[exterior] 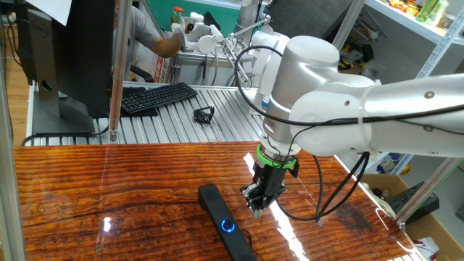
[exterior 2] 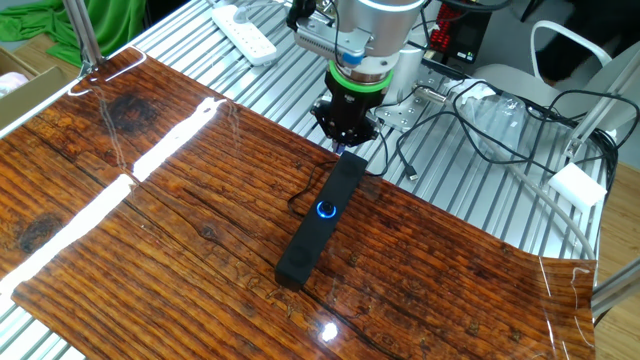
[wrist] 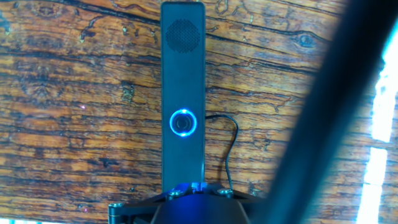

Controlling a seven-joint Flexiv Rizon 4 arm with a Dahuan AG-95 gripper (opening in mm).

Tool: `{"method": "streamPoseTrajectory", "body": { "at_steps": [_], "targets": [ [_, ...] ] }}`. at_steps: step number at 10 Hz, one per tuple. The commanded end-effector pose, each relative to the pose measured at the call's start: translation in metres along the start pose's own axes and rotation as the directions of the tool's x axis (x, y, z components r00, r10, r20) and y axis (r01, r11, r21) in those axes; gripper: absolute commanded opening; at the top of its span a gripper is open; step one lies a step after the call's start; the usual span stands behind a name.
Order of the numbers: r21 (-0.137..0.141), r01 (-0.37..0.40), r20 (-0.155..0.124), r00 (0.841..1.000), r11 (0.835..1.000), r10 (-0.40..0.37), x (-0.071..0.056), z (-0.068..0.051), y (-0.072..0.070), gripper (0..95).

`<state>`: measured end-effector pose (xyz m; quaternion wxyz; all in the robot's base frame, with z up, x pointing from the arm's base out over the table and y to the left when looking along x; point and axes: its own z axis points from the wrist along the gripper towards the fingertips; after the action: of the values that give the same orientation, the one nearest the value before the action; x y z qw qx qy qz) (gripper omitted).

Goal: Turn the knob to decrease the volume of the speaker

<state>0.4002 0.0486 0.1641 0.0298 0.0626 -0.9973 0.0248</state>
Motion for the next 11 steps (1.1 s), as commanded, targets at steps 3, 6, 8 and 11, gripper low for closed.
{"method": "streamPoseTrajectory", "body": {
  "at_steps": [3,6,8,11],
  "targets": [
    [0.006,0.037,0.0,0.999,0.999,-0.037,0.0,0.0,-0.0005,0.0],
    [0.009,0.053,0.004,0.999,0.999,-0.053,-0.0008,0.0007,-0.0005,0.0],
    [0.009,0.056,0.001,0.998,0.998,-0.056,-0.001,0.0009,-0.0007,0.0],
    [0.006,0.051,-0.011,0.999,0.999,-0.051,-0.0011,0.001,-0.0007,0.0]
  ]
}}
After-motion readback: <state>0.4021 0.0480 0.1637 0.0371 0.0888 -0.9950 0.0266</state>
